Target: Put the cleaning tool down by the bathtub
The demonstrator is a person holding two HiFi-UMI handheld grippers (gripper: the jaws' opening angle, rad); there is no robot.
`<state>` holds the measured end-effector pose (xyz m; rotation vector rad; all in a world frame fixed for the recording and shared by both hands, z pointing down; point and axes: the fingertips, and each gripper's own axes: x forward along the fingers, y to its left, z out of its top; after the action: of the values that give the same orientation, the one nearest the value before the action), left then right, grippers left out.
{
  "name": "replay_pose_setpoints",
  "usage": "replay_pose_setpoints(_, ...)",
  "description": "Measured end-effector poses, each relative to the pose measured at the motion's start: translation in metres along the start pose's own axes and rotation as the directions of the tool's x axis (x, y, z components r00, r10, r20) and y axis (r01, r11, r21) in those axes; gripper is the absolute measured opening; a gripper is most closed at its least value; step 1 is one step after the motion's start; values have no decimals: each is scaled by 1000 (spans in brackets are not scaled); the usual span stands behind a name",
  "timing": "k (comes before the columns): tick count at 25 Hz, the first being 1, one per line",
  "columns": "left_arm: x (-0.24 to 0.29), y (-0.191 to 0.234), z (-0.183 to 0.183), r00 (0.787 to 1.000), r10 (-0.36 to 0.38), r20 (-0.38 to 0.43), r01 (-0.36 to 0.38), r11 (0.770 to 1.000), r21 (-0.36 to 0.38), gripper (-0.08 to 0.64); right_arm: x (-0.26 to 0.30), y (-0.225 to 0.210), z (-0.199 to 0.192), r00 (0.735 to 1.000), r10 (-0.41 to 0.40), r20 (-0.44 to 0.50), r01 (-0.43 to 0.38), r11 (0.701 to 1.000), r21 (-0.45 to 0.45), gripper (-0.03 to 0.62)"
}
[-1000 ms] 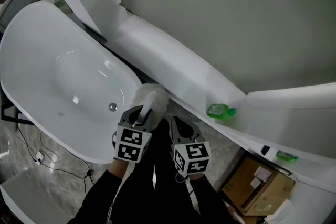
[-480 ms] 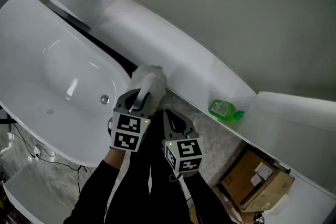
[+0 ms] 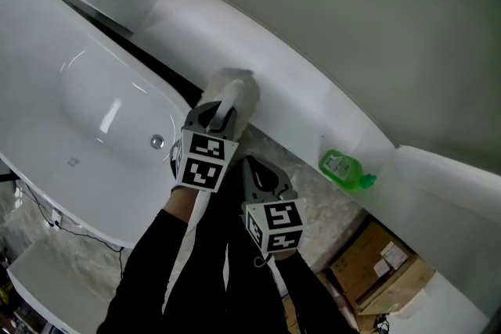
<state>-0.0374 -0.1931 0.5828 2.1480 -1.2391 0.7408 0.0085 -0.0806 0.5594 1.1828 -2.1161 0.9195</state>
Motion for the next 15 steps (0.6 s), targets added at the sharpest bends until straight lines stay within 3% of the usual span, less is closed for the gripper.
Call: replay_pose_setpoints(15, 77, 28, 12, 998, 5, -60, -3, 999, 35, 95, 19, -32, 12, 998, -55, -24, 56, 998, 43, 0)
